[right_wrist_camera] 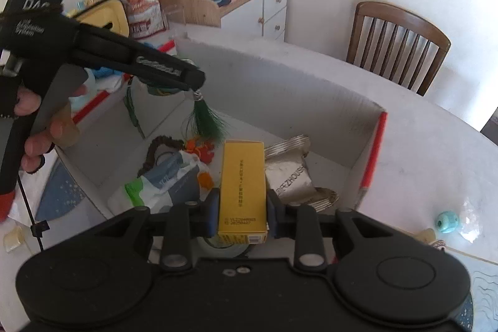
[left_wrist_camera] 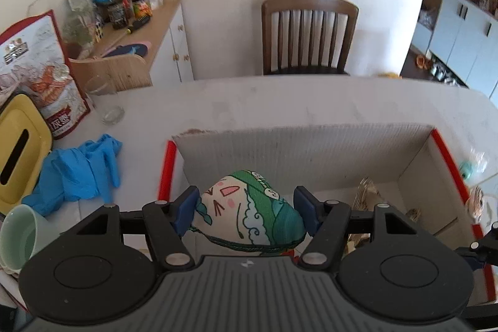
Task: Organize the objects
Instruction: 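Carry the plush doll and yellow box with both tools over the box, then open the left tool to drop the plush doll while the right tool releases the yellow box, then move both tools back from the box toward the small plush face toy, then grasp the cream plush face doll with the left tool while the right tool grasps the clear plastic bag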
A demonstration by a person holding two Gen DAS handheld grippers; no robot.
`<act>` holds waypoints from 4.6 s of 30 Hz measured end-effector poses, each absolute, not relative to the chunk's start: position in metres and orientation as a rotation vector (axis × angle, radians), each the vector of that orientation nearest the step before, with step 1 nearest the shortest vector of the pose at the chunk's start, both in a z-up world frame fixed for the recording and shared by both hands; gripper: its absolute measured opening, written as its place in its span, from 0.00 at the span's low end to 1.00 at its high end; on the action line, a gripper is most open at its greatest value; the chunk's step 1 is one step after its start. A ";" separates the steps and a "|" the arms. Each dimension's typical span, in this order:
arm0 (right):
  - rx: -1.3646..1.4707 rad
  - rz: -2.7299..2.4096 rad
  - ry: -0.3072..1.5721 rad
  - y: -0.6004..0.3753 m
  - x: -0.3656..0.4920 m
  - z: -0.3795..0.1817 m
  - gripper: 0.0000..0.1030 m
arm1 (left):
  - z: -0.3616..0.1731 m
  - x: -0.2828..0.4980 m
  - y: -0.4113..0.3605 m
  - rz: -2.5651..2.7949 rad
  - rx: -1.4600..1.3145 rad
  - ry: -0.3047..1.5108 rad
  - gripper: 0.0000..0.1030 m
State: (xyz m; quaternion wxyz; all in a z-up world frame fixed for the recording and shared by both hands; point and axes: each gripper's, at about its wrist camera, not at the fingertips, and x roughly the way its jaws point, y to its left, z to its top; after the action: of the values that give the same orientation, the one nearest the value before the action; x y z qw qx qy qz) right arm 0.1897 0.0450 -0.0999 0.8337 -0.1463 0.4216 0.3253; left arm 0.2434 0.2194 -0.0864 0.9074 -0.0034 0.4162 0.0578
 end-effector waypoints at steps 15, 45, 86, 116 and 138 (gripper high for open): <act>-0.336 0.704 0.947 0.055 0.188 -0.119 0.28 | -0.123 0.262 0.207 0.064 0.053 1.035 0.66; -0.301 0.718 0.883 0.039 0.169 -0.075 0.53 | -0.070 0.227 0.195 0.092 -0.007 0.924 0.75; -0.141 0.756 0.756 -0.130 0.137 0.003 0.94 | -0.005 0.149 0.048 0.002 -0.066 0.792 0.91; -0.092 0.540 0.870 -0.290 0.233 -0.065 0.94 | -0.086 0.202 -0.088 -0.079 -0.080 0.859 0.92; -0.105 0.591 0.975 -0.252 0.334 -0.138 0.90 | -0.156 0.260 -0.112 -0.028 0.033 0.844 0.92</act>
State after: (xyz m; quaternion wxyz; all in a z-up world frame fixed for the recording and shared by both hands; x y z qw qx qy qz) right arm 0.3339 -0.2521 -0.1382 0.8406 -0.0495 0.4612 0.2797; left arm 0.2596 -0.1119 -0.1562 0.9121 0.0160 0.4093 -0.0138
